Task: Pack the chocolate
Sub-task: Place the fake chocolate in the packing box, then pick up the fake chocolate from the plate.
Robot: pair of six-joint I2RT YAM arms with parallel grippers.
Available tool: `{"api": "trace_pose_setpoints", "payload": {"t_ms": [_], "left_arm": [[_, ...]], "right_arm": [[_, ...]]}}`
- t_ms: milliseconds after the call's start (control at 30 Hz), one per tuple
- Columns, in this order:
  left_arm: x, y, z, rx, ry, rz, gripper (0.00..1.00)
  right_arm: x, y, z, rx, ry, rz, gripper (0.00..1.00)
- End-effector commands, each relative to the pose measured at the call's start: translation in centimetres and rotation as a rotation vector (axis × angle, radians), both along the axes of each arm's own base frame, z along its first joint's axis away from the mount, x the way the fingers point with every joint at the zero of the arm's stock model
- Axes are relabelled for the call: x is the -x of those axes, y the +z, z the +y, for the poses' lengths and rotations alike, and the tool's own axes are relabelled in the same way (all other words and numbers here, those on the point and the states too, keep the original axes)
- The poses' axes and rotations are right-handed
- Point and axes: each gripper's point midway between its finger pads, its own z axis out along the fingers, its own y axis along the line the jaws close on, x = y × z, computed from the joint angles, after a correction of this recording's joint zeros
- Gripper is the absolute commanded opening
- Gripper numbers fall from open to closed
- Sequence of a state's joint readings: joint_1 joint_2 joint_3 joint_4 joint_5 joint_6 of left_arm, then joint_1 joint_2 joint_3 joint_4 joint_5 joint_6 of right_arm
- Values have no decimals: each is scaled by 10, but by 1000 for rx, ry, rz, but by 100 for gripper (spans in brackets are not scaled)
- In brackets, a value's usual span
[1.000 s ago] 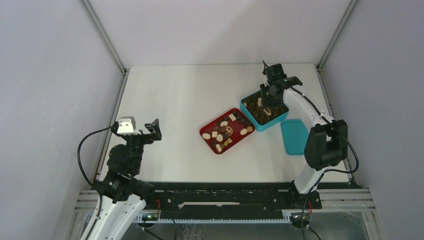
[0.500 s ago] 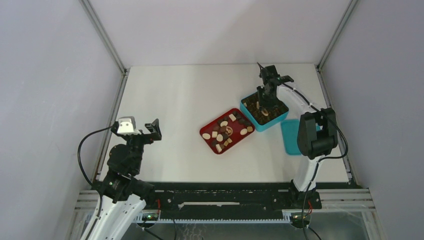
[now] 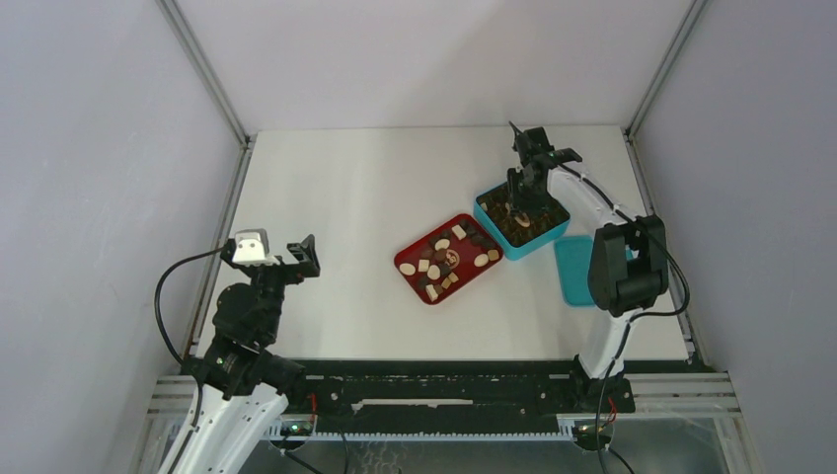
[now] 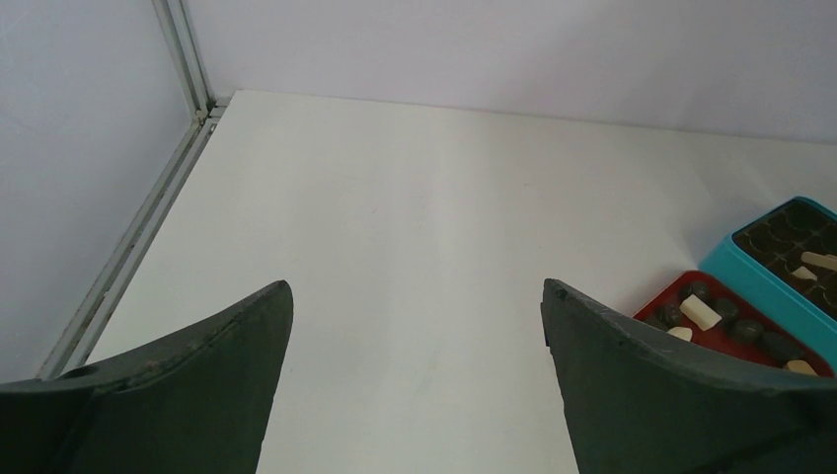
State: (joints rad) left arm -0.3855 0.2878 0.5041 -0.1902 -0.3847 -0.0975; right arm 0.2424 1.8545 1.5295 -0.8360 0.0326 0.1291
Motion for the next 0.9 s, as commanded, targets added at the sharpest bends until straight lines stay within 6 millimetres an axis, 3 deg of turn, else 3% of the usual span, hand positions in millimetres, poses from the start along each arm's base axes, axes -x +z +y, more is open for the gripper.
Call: {"api": "trace_pose_setpoints", "payload": {"t_ms": [0, 233, 367, 867], "left_arm": [[2, 20, 0, 27, -4, -48, 100], [2, 21, 0, 28, -7, -47, 100], [2, 21, 0, 26, -7, -47, 100], [1, 19, -1, 23, -11, -40, 100]], "right_arm": [[-6, 41, 2, -27, -8, -112, 42], [13, 60, 22, -53, 64, -138, 41], [29, 61, 42, -80, 134, -118, 41], [79, 28, 116, -104, 342, -2, 41]]}}
